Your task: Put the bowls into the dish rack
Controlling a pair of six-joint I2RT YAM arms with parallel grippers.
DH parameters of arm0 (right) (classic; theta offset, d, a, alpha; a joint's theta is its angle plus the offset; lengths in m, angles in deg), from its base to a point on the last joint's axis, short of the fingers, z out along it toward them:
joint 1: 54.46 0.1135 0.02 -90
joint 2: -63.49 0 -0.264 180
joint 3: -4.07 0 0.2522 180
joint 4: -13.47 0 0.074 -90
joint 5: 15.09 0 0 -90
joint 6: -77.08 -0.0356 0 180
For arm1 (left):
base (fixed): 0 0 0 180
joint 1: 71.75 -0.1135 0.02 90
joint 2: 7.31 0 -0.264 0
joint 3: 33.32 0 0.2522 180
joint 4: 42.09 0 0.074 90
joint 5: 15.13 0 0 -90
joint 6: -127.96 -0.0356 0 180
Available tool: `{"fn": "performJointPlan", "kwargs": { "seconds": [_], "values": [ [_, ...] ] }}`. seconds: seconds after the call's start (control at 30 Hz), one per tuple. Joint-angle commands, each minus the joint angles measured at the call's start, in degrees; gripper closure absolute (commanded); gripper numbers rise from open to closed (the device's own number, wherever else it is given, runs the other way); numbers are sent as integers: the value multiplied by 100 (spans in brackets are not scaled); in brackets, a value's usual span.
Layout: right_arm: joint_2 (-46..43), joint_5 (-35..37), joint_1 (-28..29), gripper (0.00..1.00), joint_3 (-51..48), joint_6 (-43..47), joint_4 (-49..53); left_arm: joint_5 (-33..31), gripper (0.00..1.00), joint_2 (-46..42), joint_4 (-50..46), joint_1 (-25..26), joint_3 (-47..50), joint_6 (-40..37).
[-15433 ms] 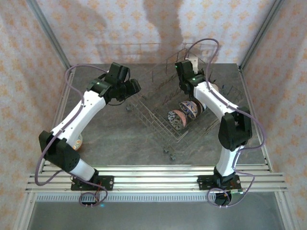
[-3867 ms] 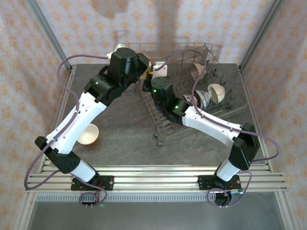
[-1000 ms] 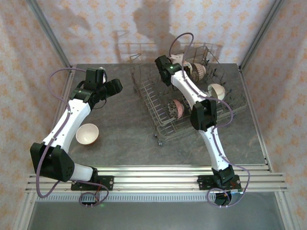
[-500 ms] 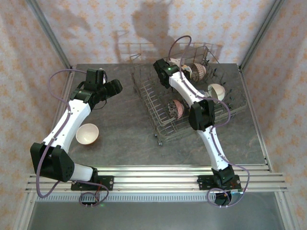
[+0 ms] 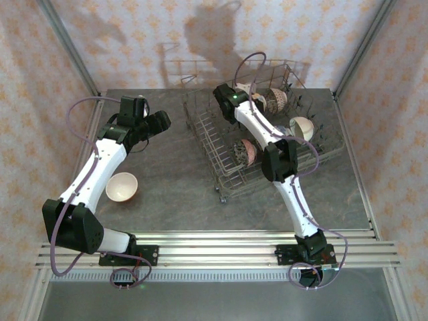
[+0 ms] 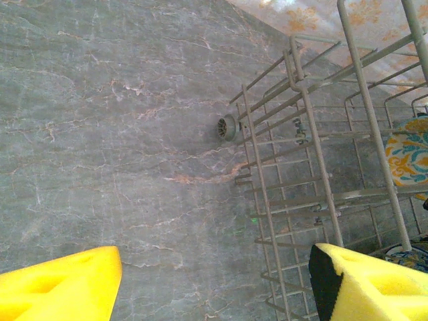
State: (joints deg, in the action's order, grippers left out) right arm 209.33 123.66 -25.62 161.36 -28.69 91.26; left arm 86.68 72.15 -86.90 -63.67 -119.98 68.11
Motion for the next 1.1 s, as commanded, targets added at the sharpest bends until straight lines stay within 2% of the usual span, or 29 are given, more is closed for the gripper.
{"fn": "performJointPlan", "kwargs": {
  "seconds": [0.0,0.27,0.3,0.37,0.53,0.7,0.8,0.9,0.97,1.07],
  "values": [
    [109,-9,-19,75,178,-54,67,22,25,-38,-77,-45,32,87],
    [107,-56,-45,69,184,58,-60,-36,25,29,-172,-52,-18,81],
    [94,-51,-45,62,195,84,-83,-63,25,26,-191,-52,-22,74],
    [38,-168,-45,59,202,222,-142,-104,25,26,-233,-73,-39,74],
    [-222,-493,-47,39,176,534,-165,-51,23,88,-213,-230,-14,87],
    [-671,-850,-45,25,-131,650,-276,186,23,341,-230,-367,-172,87],
    [-918,-1013,-36,18,-223,558,-207,329,23,476,-357,-394,-339,64],
    [-1186,-1057,5,15,-394,620,-253,324,23,516,-485,-418,-396,15],
    [-1377,-1070,25,7,-531,752,-344,252,23,479,-529,-438,-361,54],
    [-1624,-1181,25,6,-689,940,-443,39,22,405,-626,-508,-313,279]
  ]
}}
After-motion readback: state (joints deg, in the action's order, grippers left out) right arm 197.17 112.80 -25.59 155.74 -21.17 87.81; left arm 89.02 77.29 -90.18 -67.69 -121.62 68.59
